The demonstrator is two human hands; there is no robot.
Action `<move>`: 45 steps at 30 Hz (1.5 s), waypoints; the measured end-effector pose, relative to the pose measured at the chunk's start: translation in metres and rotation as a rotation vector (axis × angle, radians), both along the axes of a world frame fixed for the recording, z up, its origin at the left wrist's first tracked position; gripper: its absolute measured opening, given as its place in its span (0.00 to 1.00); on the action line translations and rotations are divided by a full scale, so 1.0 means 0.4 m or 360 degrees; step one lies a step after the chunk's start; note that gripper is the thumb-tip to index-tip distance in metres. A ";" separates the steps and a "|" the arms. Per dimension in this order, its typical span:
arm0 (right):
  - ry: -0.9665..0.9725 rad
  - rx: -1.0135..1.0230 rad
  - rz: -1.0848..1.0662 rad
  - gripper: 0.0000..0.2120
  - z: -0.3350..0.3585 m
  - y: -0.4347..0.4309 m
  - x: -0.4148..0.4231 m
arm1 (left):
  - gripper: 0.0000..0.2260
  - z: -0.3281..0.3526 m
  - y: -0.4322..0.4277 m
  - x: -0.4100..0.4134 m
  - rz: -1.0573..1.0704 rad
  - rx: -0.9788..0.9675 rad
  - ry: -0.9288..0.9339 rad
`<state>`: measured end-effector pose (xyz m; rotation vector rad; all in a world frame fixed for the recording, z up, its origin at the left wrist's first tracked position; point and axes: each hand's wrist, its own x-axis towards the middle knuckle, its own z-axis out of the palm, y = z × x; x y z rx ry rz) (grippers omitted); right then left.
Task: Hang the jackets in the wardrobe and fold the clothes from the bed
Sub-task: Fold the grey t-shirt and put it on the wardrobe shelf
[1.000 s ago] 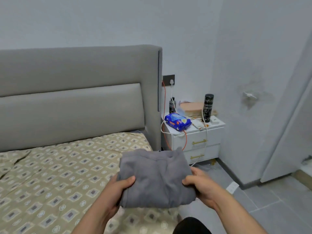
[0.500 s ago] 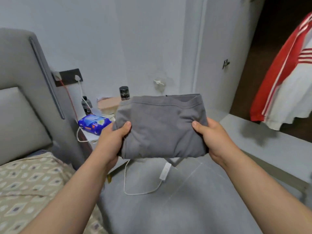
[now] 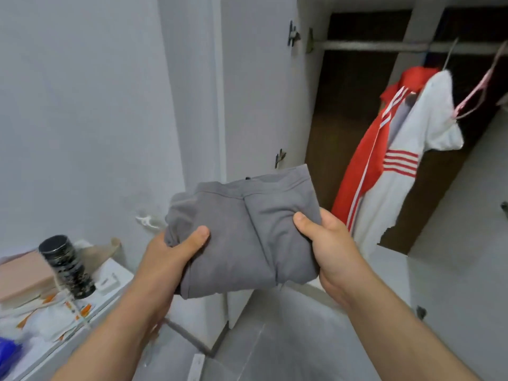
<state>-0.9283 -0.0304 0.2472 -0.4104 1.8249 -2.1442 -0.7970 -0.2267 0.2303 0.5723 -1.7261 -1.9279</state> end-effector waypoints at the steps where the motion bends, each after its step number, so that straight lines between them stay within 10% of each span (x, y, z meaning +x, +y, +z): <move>1: 0.0028 -0.0005 -0.0017 0.07 0.080 0.005 -0.023 | 0.45 0.076 -0.003 -0.031 -0.0024 -0.0007 0.0018; 11: 0.0275 0.0114 -0.0291 0.08 0.800 0.081 -0.168 | 0.46 0.775 0.038 -0.252 -0.0281 -0.0096 0.0189; 17: 0.0568 0.0134 -0.0469 0.10 1.064 0.164 -0.213 | 0.18 1.059 0.082 -0.372 -0.0331 -0.0336 0.0420; 45: 0.1024 0.0196 -0.0791 0.13 1.427 0.239 -1.244 | 0.17 1.435 0.102 -1.503 -0.0625 0.0059 0.0716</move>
